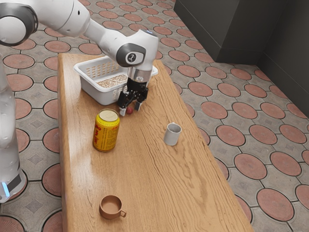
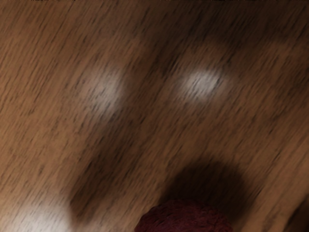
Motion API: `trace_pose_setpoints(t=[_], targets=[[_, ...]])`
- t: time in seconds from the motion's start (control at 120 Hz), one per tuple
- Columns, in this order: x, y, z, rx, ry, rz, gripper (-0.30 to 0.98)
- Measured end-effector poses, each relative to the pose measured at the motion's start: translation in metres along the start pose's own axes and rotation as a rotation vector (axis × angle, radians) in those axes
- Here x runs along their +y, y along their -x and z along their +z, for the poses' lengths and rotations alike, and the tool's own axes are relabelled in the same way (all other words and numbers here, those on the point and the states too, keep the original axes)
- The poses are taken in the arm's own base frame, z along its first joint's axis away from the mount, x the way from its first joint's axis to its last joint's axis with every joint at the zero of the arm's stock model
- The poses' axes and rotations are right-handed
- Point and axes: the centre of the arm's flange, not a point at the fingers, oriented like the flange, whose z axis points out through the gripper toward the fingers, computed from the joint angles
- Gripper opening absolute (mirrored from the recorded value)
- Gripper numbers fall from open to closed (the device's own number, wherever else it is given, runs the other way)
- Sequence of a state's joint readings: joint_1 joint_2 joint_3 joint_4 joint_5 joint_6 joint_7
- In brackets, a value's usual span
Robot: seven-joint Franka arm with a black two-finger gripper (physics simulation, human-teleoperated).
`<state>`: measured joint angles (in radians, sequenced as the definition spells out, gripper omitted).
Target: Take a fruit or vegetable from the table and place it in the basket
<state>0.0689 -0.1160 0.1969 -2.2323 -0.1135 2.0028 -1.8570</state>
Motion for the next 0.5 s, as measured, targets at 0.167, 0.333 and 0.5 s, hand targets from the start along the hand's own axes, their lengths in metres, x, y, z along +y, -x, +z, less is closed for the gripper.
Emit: trace_pose_setpoints(t=[0.167, 0.333, 0.5], targets=[[0.0010, -0.0029, -0.0005, 0.000, 0.001, -0.004, 0.69], [0.0038, -0.0094, 0.0003, 0.006, 0.001, -0.012, 0.69], [0.0057, -0.0092, -0.0016, 0.069, 0.032, 0.022, 0.69]])
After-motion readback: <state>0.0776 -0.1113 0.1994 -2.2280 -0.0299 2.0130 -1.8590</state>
